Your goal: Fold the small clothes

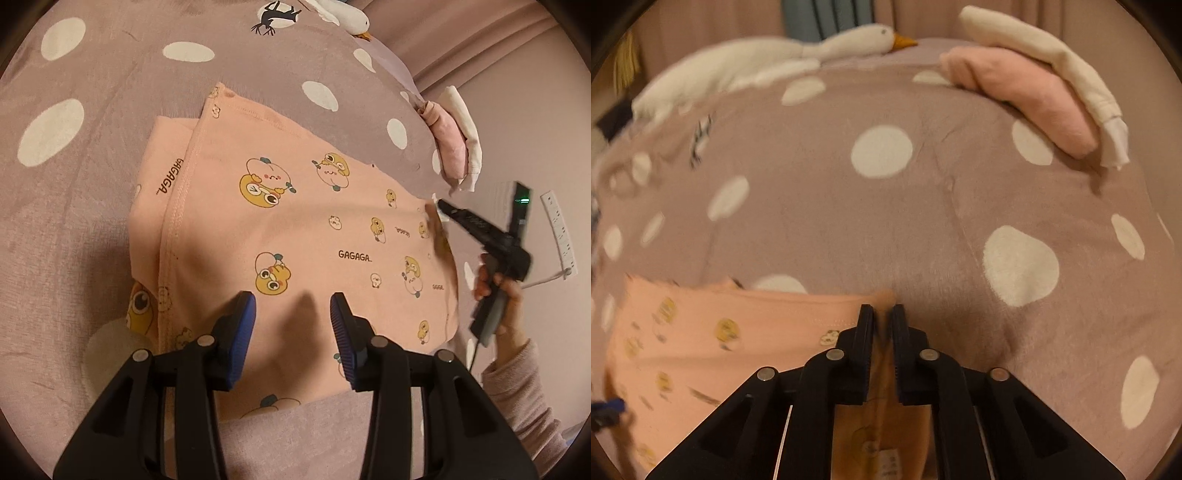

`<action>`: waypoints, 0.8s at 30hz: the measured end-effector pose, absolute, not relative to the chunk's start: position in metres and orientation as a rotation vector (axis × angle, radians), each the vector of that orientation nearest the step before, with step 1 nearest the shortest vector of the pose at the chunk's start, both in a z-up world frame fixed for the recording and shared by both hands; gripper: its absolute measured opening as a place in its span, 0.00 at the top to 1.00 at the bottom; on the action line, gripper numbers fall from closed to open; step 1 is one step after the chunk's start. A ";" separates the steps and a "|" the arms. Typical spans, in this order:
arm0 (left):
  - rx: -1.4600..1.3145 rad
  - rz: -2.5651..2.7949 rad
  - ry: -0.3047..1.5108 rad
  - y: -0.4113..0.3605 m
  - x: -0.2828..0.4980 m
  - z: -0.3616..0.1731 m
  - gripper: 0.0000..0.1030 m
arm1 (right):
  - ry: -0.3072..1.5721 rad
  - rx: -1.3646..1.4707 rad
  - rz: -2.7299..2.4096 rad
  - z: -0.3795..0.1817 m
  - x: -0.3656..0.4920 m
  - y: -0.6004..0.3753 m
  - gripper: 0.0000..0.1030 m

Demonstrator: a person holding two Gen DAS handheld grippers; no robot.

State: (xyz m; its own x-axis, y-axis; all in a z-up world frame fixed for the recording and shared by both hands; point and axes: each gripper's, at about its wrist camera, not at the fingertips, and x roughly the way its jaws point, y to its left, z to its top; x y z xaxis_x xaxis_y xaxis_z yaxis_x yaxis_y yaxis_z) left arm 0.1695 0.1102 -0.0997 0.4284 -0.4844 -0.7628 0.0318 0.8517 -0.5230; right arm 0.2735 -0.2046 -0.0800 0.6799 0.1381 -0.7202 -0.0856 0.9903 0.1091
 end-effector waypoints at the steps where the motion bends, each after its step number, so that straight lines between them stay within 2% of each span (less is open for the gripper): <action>1: -0.454 -0.327 1.089 0.108 0.169 -0.099 0.60 | 0.796 0.065 0.142 -0.075 0.265 -0.204 0.90; 5: -0.415 -0.304 1.087 0.103 0.169 -0.099 0.60 | 0.777 0.033 0.289 -0.062 0.232 -0.193 0.90; 9: -0.349 -0.280 1.082 0.095 0.167 -0.098 0.60 | 0.841 -0.037 0.403 -0.079 0.199 -0.178 0.90; 15: -0.260 -0.243 1.072 0.089 0.160 -0.101 0.59 | 0.930 -0.093 0.401 -0.116 0.175 -0.181 0.90; 24: -0.276 -0.232 1.072 0.096 0.142 -0.104 0.56 | 0.936 -0.063 0.307 -0.118 0.146 -0.197 0.90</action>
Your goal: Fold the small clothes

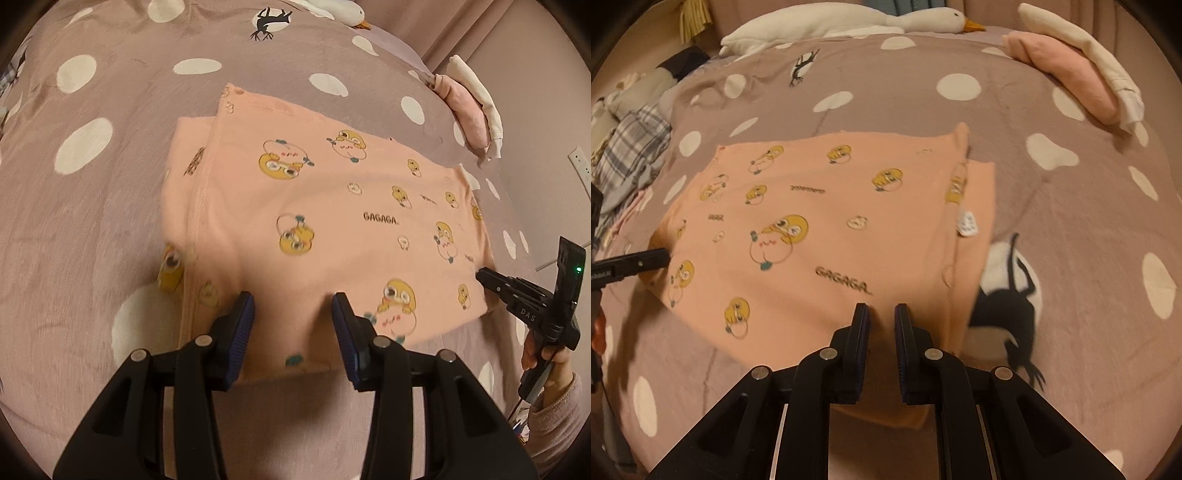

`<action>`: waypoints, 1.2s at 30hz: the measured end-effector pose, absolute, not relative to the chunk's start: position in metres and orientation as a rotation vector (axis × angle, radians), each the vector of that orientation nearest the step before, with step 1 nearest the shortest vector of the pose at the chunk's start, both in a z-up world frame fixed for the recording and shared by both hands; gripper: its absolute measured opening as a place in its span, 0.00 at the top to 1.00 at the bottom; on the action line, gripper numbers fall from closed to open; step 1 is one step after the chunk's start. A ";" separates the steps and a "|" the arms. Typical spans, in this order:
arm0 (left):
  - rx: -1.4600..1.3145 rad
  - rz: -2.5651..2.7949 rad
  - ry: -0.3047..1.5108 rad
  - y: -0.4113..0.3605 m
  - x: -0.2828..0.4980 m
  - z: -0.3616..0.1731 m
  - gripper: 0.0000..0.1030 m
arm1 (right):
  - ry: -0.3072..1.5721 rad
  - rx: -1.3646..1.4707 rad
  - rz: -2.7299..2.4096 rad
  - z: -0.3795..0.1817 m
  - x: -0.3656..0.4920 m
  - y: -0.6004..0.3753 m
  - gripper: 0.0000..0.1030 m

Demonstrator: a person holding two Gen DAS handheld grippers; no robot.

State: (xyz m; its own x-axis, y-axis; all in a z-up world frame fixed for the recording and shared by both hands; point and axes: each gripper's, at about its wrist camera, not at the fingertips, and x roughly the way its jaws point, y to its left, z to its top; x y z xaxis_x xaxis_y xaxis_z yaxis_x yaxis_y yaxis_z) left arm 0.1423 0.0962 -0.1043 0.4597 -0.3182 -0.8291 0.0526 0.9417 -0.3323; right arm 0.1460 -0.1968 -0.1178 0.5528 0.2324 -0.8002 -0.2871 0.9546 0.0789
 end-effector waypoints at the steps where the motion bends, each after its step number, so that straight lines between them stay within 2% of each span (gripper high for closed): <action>1: -0.294 -0.240 1.073 0.100 0.137 -0.103 0.53 | 0.944 -0.057 0.296 -0.118 0.143 -0.199 0.90; 5: -0.367 -0.261 1.047 0.118 0.118 -0.094 0.43 | 0.952 -0.024 0.280 -0.114 0.128 -0.207 0.87; 7: -0.410 -0.248 1.022 0.131 0.109 -0.089 0.25 | 0.933 -0.013 0.285 -0.109 0.118 -0.210 0.80; 9: -0.460 -0.220 0.997 0.146 0.105 -0.087 0.18 | 0.901 0.020 0.296 -0.102 0.105 -0.213 0.66; 11: -0.520 -0.204 0.999 0.157 0.106 -0.090 0.18 | 0.878 0.053 0.301 -0.098 0.096 -0.217 0.60; 21: -0.699 -0.258 1.031 0.154 0.143 -0.114 0.18 | 0.814 0.134 0.382 -0.088 0.067 -0.206 0.60; 36: -0.821 -0.307 1.009 0.154 0.200 -0.116 0.18 | 0.817 0.134 0.413 -0.095 0.072 -0.186 0.60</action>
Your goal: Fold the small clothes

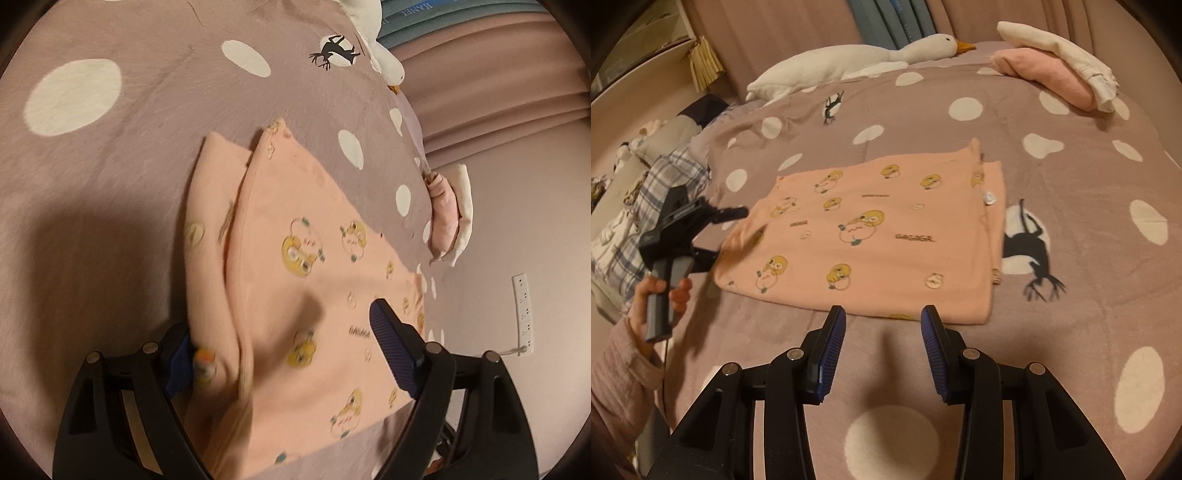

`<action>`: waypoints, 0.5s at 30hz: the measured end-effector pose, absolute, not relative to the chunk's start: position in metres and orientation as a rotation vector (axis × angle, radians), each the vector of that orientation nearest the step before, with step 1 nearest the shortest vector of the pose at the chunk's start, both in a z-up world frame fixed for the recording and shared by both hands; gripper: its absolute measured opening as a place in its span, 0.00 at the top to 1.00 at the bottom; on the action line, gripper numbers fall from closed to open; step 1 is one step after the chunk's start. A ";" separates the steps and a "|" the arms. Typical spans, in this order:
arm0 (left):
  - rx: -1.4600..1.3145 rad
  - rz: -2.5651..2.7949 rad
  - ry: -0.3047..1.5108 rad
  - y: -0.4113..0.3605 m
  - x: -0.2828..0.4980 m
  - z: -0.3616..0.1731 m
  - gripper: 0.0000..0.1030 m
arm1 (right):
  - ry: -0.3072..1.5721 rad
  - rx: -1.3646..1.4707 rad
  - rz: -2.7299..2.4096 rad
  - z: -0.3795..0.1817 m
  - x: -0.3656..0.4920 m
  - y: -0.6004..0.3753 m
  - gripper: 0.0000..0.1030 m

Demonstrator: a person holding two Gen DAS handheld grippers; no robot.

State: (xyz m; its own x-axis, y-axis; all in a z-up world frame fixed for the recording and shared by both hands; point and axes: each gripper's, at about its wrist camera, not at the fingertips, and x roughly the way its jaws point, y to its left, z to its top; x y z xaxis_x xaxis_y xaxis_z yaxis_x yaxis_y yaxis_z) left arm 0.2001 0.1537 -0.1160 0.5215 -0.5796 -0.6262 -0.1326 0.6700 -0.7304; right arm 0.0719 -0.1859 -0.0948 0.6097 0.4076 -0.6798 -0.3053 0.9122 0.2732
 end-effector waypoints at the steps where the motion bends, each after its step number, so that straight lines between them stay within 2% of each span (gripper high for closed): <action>1: -0.815 -0.308 1.012 0.152 0.203 -0.115 0.18 | 0.816 0.133 0.419 -0.095 0.073 -0.183 0.59; 6: -0.718 -0.295 1.031 0.140 0.213 -0.110 0.19 | 0.801 0.108 0.475 -0.088 0.091 -0.157 0.59; 8: -0.680 -0.277 1.036 0.138 0.213 -0.108 0.25 | 0.795 0.093 0.489 -0.086 0.099 -0.146 0.60; 11: -0.626 -0.247 1.049 0.137 0.213 -0.108 0.45 | 0.792 0.038 0.492 -0.083 0.116 -0.120 0.60; 15: -0.576 -0.193 1.081 0.142 0.214 -0.110 0.79 | 0.799 -0.012 0.490 -0.082 0.141 -0.091 0.60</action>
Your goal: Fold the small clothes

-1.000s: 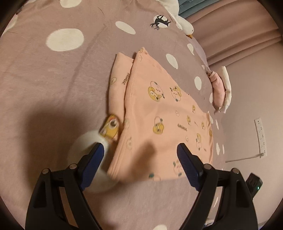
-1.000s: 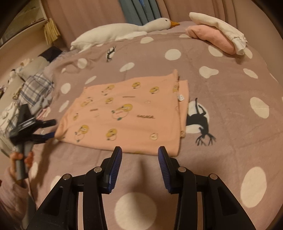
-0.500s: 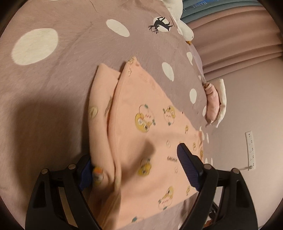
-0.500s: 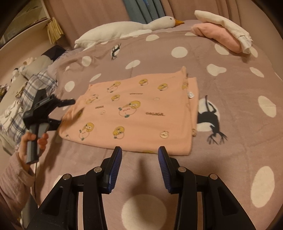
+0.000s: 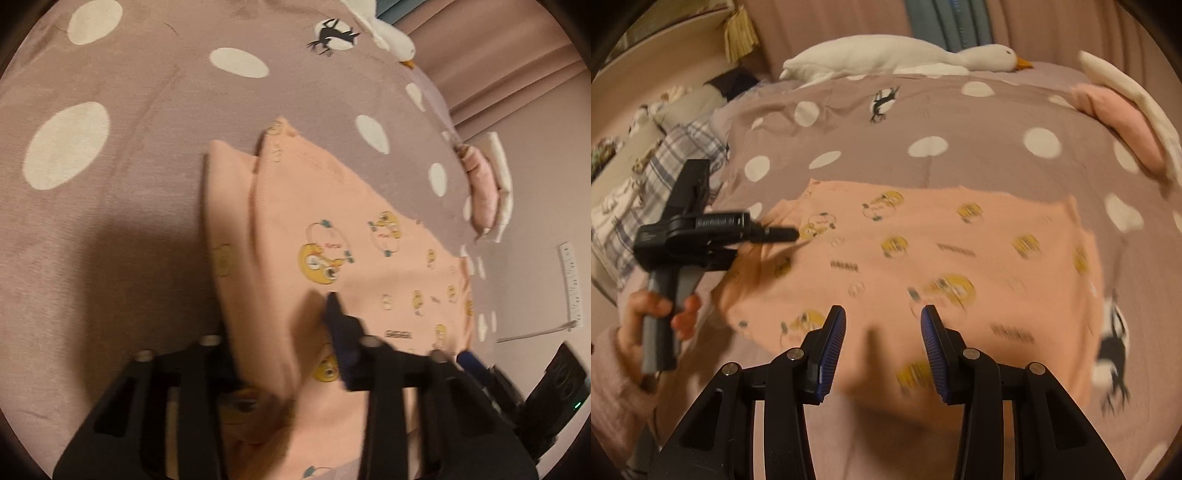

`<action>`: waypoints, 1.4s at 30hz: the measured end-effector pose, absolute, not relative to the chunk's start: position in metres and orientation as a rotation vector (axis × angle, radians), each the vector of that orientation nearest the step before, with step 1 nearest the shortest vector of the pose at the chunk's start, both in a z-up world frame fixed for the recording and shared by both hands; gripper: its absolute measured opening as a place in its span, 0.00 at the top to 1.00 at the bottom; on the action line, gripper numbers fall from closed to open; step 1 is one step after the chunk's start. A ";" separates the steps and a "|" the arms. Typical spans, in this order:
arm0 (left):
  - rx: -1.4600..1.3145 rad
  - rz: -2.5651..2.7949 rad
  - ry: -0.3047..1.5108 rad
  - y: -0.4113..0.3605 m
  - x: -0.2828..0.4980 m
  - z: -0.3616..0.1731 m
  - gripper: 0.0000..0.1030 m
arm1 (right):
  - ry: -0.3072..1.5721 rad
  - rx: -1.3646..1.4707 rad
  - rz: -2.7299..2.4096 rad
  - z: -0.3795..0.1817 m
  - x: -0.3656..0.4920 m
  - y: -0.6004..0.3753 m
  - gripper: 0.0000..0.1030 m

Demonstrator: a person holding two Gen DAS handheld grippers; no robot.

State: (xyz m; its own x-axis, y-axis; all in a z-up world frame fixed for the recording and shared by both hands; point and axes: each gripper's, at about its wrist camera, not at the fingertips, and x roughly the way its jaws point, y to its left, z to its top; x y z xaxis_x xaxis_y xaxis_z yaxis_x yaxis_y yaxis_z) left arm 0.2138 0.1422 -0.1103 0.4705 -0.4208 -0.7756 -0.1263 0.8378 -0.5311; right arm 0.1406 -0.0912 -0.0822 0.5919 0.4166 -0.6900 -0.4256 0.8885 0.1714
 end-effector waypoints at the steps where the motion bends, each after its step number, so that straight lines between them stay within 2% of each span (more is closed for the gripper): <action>1: -0.577 -0.188 1.084 0.145 0.214 -0.111 0.85 | 0.805 -0.009 0.494 -0.082 0.148 -0.084 0.60; 3: -0.578 -0.183 1.085 0.147 0.213 -0.111 0.84 | 0.811 0.004 0.500 -0.082 0.159 -0.074 0.62; 6: -0.571 -0.178 1.085 0.145 0.212 -0.109 0.85 | 0.823 0.007 0.507 -0.086 0.171 -0.057 0.72; 11: -0.540 -0.184 1.063 0.138 0.210 -0.095 0.88 | 0.938 -0.074 0.467 -0.120 0.186 -0.033 0.75; 15: -0.507 -0.210 1.036 0.125 0.209 -0.077 0.89 | 0.919 -0.136 0.484 -0.119 0.179 -0.031 0.75; 25: -0.384 -0.375 0.993 0.047 0.206 -0.039 0.88 | 0.896 0.390 0.548 -0.105 0.175 -0.138 0.72; 28: -0.311 -0.412 1.011 0.016 0.208 -0.042 0.88 | 0.884 0.548 0.562 -0.110 0.178 -0.166 0.63; 30: -0.275 -0.442 1.034 -0.003 0.209 -0.046 0.88 | 0.874 0.646 0.569 -0.116 0.179 -0.181 0.61; 32: -0.229 -0.492 1.077 -0.027 0.211 -0.055 0.82 | 0.863 0.711 0.561 -0.118 0.178 -0.192 0.61; 34: -0.210 -0.521 1.114 -0.044 0.214 -0.065 0.69 | 0.856 0.770 0.542 -0.124 0.178 -0.202 0.61; 36: -0.231 -0.553 1.142 -0.049 0.216 -0.072 0.65 | 0.857 0.810 0.532 -0.128 0.176 -0.212 0.57; 38: -0.252 -0.593 1.159 -0.052 0.215 -0.074 0.60 | 0.869 0.836 0.512 -0.132 0.175 -0.219 0.49; 40: -0.219 -0.579 1.142 -0.051 0.210 -0.070 0.52 | 0.872 0.851 0.511 -0.133 0.175 -0.229 0.48; 42: -0.226 -0.565 1.119 -0.040 0.204 -0.065 0.49 | 0.870 0.861 0.511 -0.134 0.174 -0.235 0.48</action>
State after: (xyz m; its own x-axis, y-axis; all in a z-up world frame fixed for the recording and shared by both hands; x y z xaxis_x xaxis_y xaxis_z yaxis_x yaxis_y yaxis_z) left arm 0.2044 -0.0404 -0.0647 0.3152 -0.5342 -0.7844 0.3139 0.8387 -0.4451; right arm 0.1737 -0.2350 -0.1340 0.5614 0.6967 -0.4467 -0.0513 0.5680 0.8214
